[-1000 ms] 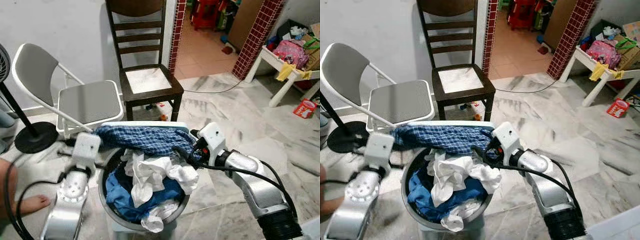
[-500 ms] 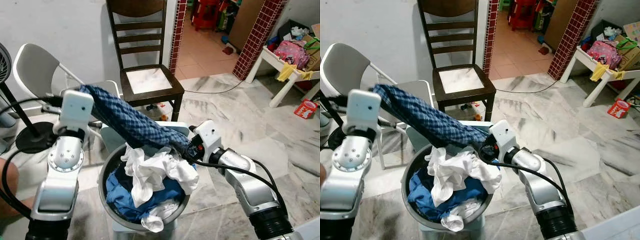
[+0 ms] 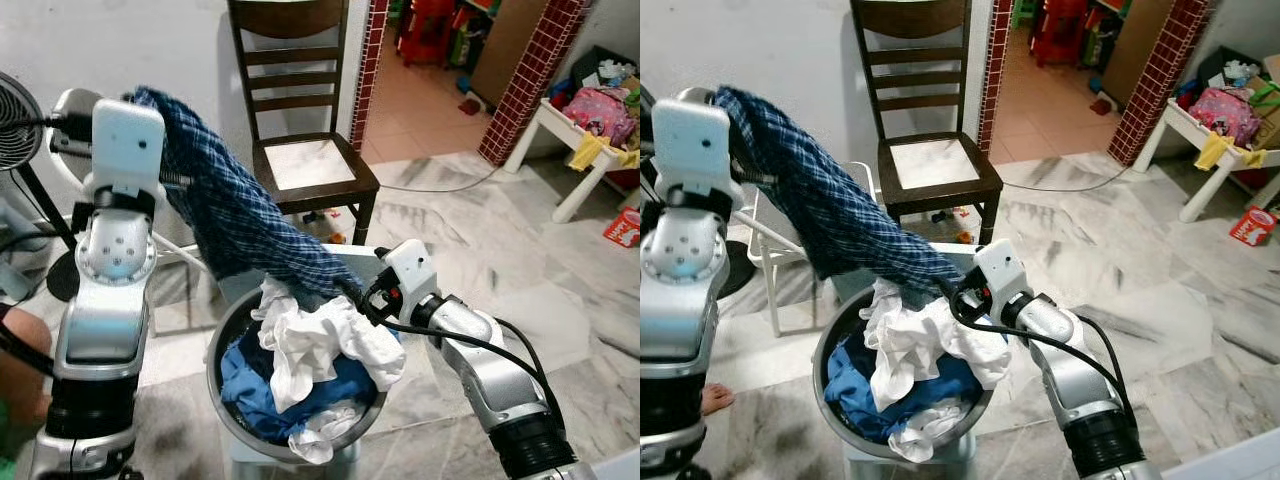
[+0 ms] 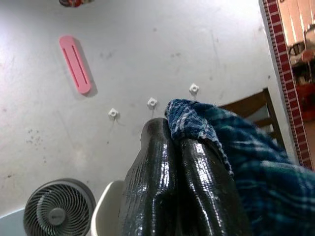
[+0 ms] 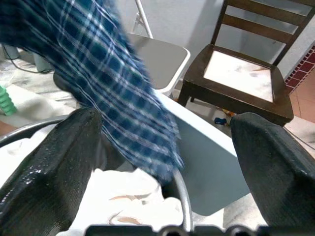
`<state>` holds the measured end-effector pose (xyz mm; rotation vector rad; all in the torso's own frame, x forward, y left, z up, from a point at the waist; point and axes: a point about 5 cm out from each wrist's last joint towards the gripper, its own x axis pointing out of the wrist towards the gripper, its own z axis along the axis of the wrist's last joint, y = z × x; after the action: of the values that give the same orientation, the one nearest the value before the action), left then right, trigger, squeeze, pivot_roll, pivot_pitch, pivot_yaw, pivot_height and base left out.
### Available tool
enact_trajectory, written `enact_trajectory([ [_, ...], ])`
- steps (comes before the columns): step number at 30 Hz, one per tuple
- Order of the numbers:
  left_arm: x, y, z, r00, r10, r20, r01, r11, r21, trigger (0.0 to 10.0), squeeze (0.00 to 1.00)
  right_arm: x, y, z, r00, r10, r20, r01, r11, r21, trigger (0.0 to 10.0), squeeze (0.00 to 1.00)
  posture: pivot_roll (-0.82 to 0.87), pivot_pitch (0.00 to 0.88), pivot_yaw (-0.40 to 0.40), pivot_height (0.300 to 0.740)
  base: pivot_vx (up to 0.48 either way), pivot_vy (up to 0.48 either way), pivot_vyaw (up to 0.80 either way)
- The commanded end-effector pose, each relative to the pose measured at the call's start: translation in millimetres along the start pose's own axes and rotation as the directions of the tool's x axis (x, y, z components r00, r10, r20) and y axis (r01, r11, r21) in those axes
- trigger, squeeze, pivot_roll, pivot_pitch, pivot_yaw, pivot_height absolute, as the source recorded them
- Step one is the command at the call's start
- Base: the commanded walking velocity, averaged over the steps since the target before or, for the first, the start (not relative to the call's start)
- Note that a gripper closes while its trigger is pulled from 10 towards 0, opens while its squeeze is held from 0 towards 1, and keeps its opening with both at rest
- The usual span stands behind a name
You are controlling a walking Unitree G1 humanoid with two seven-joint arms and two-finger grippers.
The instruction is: Hang hanger
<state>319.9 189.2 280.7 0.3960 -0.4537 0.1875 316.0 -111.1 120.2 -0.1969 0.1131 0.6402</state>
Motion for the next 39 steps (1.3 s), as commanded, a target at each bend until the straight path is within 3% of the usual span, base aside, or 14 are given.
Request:
enact_trajectory([
  [1, 4.5, 1.4, 7.4, 1.0, 0.005, 0.028, -0.005, 1.0, -0.027, 0.0, 0.0, -0.1, -2.9, 1.3, 1.0, -0.016, 0.005, 0.016, 1.0, -0.01, 10.0, 0.0, 0.02, 0.029, -0.009, 0.74, 0.0, 0.0, 0.0],
  [6, 14.6, 3.4, 29.6, 0.997, 0.015, 0.08, -0.005, 0.994, -0.113, 0.0, 0.0, -1.3, -2.2, -0.3, 0.999, -0.044, 0.013, 0.044, 0.999, 0.001, 10.0, 0.0, 0.02, 0.028, 0.002, 0.74, 0.0, 0.0, 0.0],
  [10, 10.5, 1.4, 26.8, 0.998, 0.003, 0.063, 0.003, 0.995, -0.096, 0.0, 0.0, -3.8, -5.4, 2.2, 0.989, -0.14, 0.051, 0.136, 0.988, 0.066, 10.0, 0.0, 0.02, 0.039, 0.002, 0.74, 0.0, 0.0, 0.0],
  [16, -34.0, -12.8, -13.2, 0.992, -0.013, -0.126, -0.008, 0.987, -0.162, 0.0, 0.0, -13.5, -13.7, 10.4, 0.952, -0.287, 0.11, 0.27, 0.952, 0.147, 10.0, 0.0, 0.02, 0.058, -0.009, 0.74, 0.0, 0.0, 0.0],
  [17, -50.4, -15.5, -22.3, 0.985, -0.008, -0.17, -0.018, 0.988, -0.152, 0.0, 0.0, -16.3, -16.4, 10.1, 0.944, -0.313, 0.107, 0.295, 0.942, 0.16, 10.0, 0.0, 0.02, 0.062, -0.015, 0.74, 0.0, 0.0, 0.0],
  [20, -71.2, -17.6, -29.2, 0.976, 0.013, -0.219, -0.047, 0.987, -0.152, 0.0, 0.0, -18.5, -20.8, 8.1, 0.935, -0.343, 0.087, 0.321, 0.927, 0.194, 10.0, 0.0, 0.02, 0.065, -0.025, 0.74, 0.0, 0.0, 0.0],
  [25, -89.0, -24.0, -35.2, 0.962, 0.006, -0.274, -0.046, 0.989, -0.139, 0.0, 0.0, -19.1, -24.6, 10.0, 0.932, -0.354, 0.074, 0.328, 0.914, 0.238, 10.0, 0.0, 0.03, 0.062, -0.035, 0.74, 0.0, 0.0, -0.43],
  [29, -95.0, -26.7, -41.4, 0.951, -0.01, -0.308, -0.036, 0.989, -0.144, 0.0, 0.0, -19.3, -24.9, 10.3, 0.933, -0.353, 0.071, 0.326, 0.911, 0.252, 10.0, 0.0, 0.03, 0.062, -0.035, 0.74, 0.0, 0.0, -0.8],
  [31, -108.3, -36.0, -57.0, 0.92, -0.061, -0.388, -0.011, 0.984, -0.18, 0.0, 0.0, -20.1, -26.2, 12.0, 0.93, -0.359, 0.079, 0.329, 0.909, 0.257, 10.0, 0.0, 0.02, 0.062, -0.035, 0.74, 0.0, 0.0, -0.4],
  [33, -111.8, -38.3, -60.6, 0.912, -0.075, -0.403, -0.001, 0.983, -0.184, 0.0, 0.0, -20.2, -26.4, 12.3, 0.93, -0.36, 0.079, 0.33, 0.909, 0.256, 10.0, 0.0, 0.02, 0.062, -0.035, 0.74, 0.0, 0.0, 0.0],
  [36, -127.0, -45.6, -75.9, 0.874, -0.123, -0.47, 0.004, 0.969, -0.248, 0.0, 0.0, -20.9, -26.9, 13.9, 0.926, -0.367, 0.085, 0.334, 0.904, 0.267, 10.0, 0.0, 0.02, 0.061, -0.032, 0.74, 0.0, 0.0, 0.0],
  [39, -129.6, -43.1, -74.5, 0.89, -0.105, -0.444, 0.005, 0.975, -0.22, 0.0, 0.0, -21.7, -27.3, 14.6, 0.925, -0.371, 0.085, 0.336, 0.902, 0.271, 10.0, 0.0, 0.01, 0.062, -0.032, 0.74, 0.0, 0.0, 0.0],
])
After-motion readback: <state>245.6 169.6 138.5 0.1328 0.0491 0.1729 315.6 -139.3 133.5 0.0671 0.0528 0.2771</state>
